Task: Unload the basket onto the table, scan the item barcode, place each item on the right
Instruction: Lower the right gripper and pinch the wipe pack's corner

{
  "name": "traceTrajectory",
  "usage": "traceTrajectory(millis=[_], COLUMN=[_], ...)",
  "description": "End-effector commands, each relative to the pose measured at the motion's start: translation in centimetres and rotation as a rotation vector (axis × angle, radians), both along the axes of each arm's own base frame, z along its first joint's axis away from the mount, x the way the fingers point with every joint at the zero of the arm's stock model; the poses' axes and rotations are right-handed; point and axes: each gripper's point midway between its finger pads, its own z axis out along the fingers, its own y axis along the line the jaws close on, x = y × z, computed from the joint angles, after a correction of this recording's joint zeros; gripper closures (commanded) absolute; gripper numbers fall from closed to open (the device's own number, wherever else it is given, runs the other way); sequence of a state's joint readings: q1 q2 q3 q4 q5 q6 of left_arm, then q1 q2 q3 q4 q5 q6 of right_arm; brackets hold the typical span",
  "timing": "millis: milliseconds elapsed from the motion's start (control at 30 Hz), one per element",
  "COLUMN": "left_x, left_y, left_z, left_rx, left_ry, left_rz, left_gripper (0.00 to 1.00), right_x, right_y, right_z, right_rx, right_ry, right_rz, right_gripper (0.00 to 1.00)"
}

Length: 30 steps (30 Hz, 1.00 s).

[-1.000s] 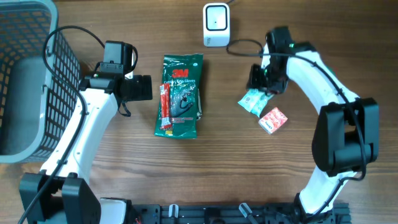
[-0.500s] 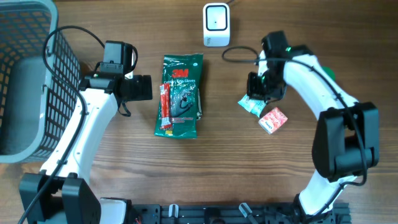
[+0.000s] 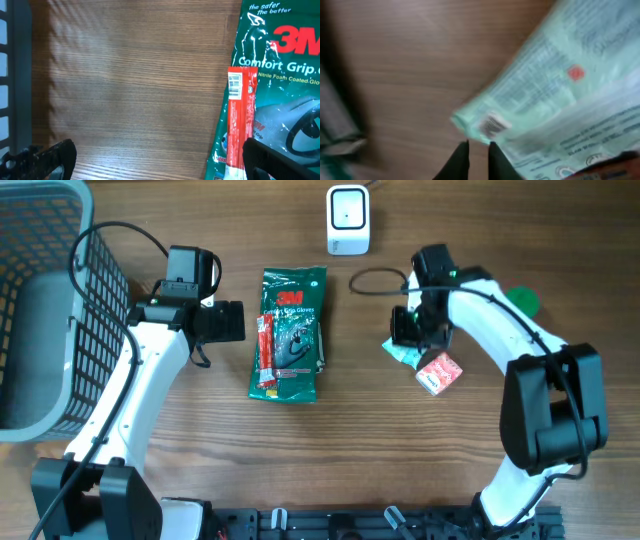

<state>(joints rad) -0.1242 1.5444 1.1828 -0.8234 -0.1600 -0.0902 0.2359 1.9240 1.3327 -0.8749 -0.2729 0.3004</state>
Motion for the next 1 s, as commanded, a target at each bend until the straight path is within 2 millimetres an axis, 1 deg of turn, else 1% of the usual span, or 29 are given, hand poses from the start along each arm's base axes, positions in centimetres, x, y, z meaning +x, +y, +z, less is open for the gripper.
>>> traceTrajectory(millis=[0,33,100,133,200,333,500,633,700,800,967], left_x=[-0.1,-0.1,-0.1,-0.1,-0.1,-0.1,-0.1,-0.1,-0.1,-0.1,-0.1], left_y=[0.3,0.3,0.3,0.3,0.3,0.3,0.3,0.3,0.3,0.3,0.3], left_z=[0.0,0.0,0.0,0.0,0.0,0.0,0.0,0.0,0.0,0.0,0.0], left_rx=[0.008,0.008,0.008,0.008,0.008,0.008,0.008,0.008,0.008,0.008,0.008], left_ry=[0.001,0.001,0.001,0.001,0.001,0.001,0.001,0.001,0.001,0.001,0.001], left_rz=[0.000,0.000,0.000,0.000,0.000,0.000,0.000,0.000,0.000,0.000,0.000], left_gripper=[0.00,0.00,0.00,0.00,0.00,0.00,0.00,0.00,0.00,0.00,0.00], right_x=[3.2,3.3,3.1,2.7,1.9,0.6,-0.5,-0.4,-0.2,0.2,0.6], right_y=[1.1,0.5,-1.1,-2.1,-3.5,-5.4,-6.5,-6.7,-6.7,-6.8,-7.0], right_z=[6.5,7.2,7.3,7.0,6.3,4.4,2.0,0.0,-0.8,-1.4,-1.6], right_rx=[0.064,0.036,-0.028,-0.065,-0.109,-0.122,-0.119,-0.112,-0.105,-0.097,-0.093], right_ry=[-0.153,-0.155,-0.131,-0.104,-0.058,0.012,0.050,0.023,0.009,-0.016,-0.034], right_rz=[0.038,0.023,-0.033,-0.076,-0.125,-0.197,-0.231,-0.246,-0.267,-0.289,-0.294], right_gripper=[0.76,0.71,0.61,0.57,0.54,0.45,0.46,0.56,0.59,0.60,0.60])
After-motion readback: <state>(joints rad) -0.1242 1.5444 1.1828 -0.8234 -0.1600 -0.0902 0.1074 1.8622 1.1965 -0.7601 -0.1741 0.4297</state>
